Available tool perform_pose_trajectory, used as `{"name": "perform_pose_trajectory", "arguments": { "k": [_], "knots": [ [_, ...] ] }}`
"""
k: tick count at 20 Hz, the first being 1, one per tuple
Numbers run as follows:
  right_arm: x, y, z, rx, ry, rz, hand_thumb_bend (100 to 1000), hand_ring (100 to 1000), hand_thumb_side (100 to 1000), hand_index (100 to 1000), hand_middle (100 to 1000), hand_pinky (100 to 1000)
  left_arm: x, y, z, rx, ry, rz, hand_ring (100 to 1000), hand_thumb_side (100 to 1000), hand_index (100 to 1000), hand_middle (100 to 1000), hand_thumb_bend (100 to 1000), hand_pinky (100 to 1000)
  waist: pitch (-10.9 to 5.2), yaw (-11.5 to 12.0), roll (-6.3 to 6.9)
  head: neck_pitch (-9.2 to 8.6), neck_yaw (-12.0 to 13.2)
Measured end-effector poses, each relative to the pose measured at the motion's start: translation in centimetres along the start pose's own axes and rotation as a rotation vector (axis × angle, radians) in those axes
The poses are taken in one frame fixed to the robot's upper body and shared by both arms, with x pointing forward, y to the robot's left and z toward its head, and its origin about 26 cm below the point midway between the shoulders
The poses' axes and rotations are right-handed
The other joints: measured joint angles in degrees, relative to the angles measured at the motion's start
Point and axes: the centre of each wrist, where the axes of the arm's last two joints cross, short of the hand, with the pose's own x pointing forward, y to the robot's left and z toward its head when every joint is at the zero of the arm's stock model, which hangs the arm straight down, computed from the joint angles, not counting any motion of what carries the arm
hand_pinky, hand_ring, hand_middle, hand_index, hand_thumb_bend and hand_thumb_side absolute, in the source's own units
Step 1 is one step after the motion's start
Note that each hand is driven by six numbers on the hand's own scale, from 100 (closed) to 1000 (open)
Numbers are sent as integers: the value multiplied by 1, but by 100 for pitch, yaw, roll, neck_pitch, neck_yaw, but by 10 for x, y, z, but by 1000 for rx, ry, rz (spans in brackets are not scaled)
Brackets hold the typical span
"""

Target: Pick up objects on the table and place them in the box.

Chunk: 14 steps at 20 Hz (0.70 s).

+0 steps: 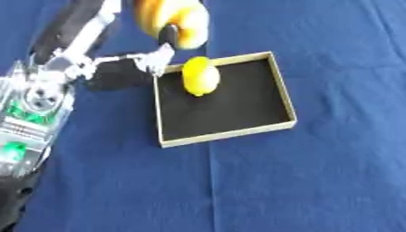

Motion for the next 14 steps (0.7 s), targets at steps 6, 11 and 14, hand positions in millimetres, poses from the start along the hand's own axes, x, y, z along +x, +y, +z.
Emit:
{"name": "perform_pose_trajectory", "arguments": {
  "k": [6,11,14],
  "knots": [
    [0,1,1,9,3,-1,100,888,817,789,727,796,-18,-45,-7,-145,88,-96,805,364,854,771,100,866,1,-18,15,-4,16],
    [0,3,2,20,6,-1,100,888,817,789,726,796,-24,-66,-9,-207,111,-123,861,457,923,816,100,897,4,-16,17,-9,21],
    [0,3,2,24,5,-2,100,888,818,789,726,796,-26,-72,-9,-256,106,-146,896,532,967,850,124,918,4,-17,17,-18,32]
  ]
}}
